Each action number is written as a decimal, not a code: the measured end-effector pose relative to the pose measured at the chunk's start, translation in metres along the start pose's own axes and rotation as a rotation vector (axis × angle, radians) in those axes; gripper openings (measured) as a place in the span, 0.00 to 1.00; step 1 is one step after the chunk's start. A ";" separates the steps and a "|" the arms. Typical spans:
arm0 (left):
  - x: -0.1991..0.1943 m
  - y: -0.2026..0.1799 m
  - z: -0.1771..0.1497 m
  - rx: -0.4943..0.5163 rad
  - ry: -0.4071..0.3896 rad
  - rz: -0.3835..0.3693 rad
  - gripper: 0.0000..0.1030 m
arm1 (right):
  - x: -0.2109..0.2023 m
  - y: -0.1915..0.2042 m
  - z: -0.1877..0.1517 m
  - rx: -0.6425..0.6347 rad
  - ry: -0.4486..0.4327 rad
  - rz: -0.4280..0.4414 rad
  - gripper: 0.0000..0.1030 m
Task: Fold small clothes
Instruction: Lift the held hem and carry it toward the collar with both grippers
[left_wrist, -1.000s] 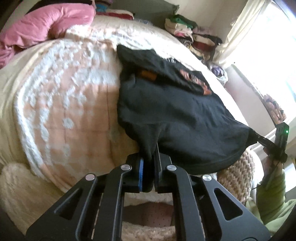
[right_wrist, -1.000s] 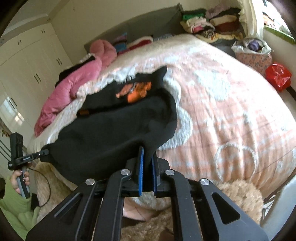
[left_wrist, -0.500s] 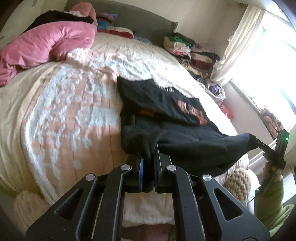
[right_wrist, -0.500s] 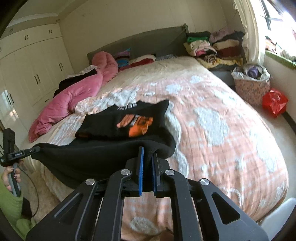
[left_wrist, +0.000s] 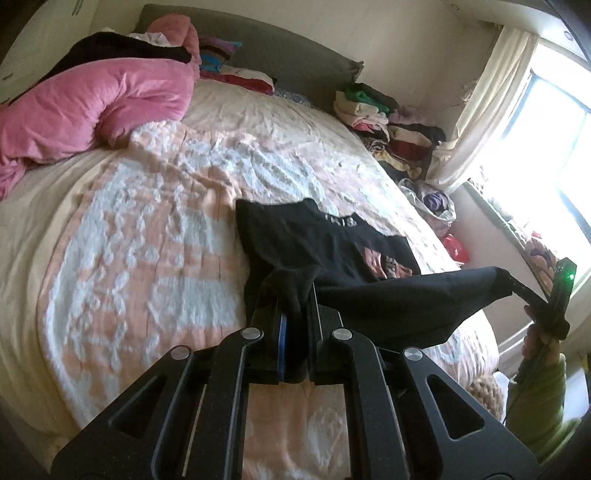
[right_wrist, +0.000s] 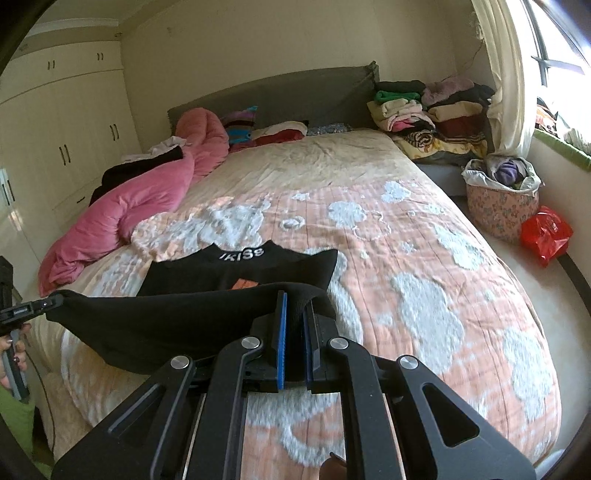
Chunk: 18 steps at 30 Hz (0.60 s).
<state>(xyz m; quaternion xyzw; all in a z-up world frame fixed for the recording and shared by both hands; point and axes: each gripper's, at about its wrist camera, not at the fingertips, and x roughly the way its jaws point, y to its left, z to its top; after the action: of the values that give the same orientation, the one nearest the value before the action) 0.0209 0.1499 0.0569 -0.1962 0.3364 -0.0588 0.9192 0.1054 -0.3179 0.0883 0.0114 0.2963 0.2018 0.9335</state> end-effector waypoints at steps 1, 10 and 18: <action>0.002 0.000 0.004 0.001 -0.004 0.002 0.02 | 0.003 0.000 0.003 0.000 0.000 -0.002 0.06; 0.028 -0.003 0.046 0.012 -0.034 0.021 0.02 | 0.039 -0.012 0.032 0.033 0.007 -0.049 0.06; 0.063 -0.001 0.069 0.023 -0.025 0.071 0.02 | 0.078 -0.016 0.045 0.015 0.046 -0.121 0.06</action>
<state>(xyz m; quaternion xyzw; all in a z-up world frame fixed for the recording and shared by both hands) 0.1130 0.1561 0.0676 -0.1742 0.3310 -0.0276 0.9270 0.1945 -0.2979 0.0800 -0.0040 0.3194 0.1429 0.9368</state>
